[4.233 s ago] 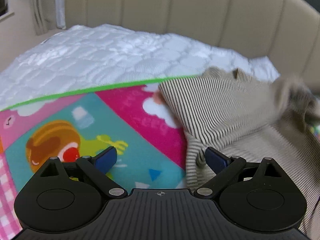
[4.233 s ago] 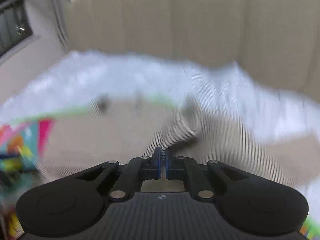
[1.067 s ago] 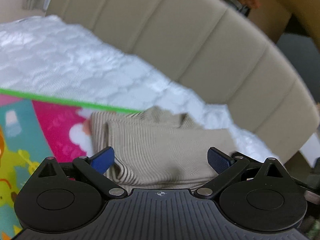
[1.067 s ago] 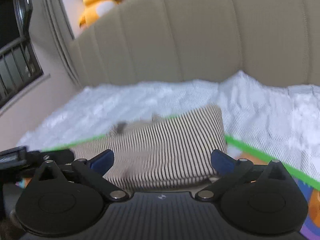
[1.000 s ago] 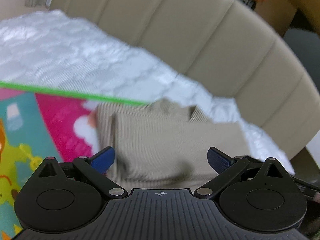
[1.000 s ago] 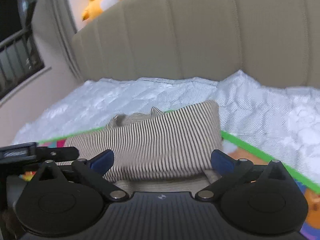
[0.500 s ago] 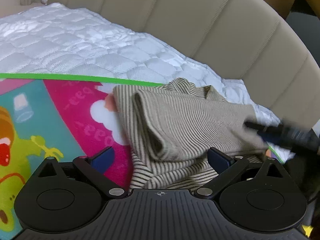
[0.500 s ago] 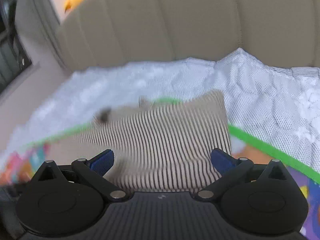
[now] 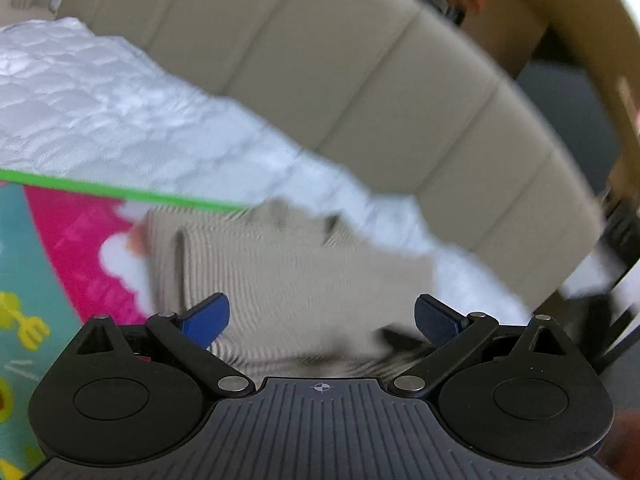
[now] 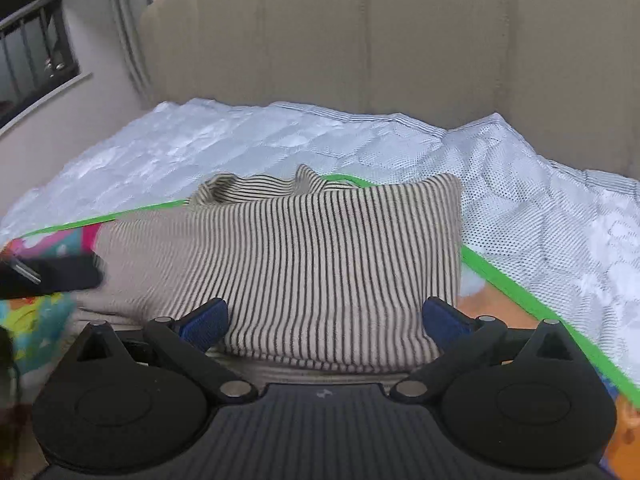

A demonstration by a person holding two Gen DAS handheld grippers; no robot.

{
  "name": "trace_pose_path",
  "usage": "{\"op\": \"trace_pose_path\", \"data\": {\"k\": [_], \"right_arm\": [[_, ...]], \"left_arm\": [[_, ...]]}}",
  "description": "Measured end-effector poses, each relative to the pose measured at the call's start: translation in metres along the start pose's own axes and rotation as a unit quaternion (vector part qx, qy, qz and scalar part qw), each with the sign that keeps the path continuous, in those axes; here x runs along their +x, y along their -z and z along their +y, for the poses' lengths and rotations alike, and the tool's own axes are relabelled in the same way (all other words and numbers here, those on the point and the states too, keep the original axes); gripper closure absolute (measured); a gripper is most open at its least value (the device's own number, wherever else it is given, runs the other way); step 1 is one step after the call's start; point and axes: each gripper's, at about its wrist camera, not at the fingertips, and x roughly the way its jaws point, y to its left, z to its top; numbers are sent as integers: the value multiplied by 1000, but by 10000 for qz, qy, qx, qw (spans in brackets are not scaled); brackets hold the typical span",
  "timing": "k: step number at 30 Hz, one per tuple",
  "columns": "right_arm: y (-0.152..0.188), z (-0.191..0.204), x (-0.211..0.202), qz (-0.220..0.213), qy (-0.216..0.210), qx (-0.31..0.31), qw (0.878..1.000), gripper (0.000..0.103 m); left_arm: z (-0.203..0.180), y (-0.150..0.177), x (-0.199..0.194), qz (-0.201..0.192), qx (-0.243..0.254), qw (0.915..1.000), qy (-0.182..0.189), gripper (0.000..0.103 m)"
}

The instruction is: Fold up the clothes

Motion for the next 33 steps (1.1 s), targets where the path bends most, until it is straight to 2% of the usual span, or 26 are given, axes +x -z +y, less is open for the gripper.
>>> {"op": "trace_pose_path", "data": {"k": [1,3,6,9,10,11,12,13,15,19,21,23,25,27,30,33], "right_arm": [[-4,-2,-7,-73,18,6,10000,0],[-13,-2,-23,-399,239,-45,9989,0],[-29,4,-31,-856,794,-350,9925,2],[-30,2,-6,-451,1189,-435,9909,24],[-24,-2,7,-191,1276,-448,9906,28],[-18,-6,21,70,1363,-460,9896,28],[-14,-10,28,196,1382,-417,9893,27],[-11,-15,30,162,1320,-307,9906,24],[-16,-18,26,103,1250,-135,9920,25],[-42,-5,14,-380,1209,-418,9911,45],[-58,-6,17,-455,1181,-345,9914,48],[-67,-10,33,-253,1293,-256,9910,50],[-62,-16,55,123,1474,-313,9885,49],[-54,-21,67,247,1510,-401,9874,44],[-60,-11,54,-81,1434,-575,9880,44],[-73,3,39,-391,1047,-660,9915,50]], "left_arm": [[2,1,2,59,40,10000,-67,11],[3,-1,2,129,49,9998,-129,13],[4,-1,1,209,83,9996,-179,14],[1,0,2,259,259,9990,-272,16],[1,0,2,268,284,9988,-285,16],[0,1,2,274,294,9988,-279,16],[0,1,2,280,300,9988,-263,16],[0,1,1,285,296,9988,-249,16],[0,1,1,288,290,9989,-240,16],[1,1,1,295,284,9989,-230,16],[1,0,1,298,281,9989,-226,16],[1,0,1,301,278,9989,-221,16],[2,0,1,304,275,9989,-216,16],[2,0,1,308,272,9989,-211,16],[2,-1,1,309,245,9990,-202,16],[8,-5,-4,238,-76,9996,-96,14]]}}
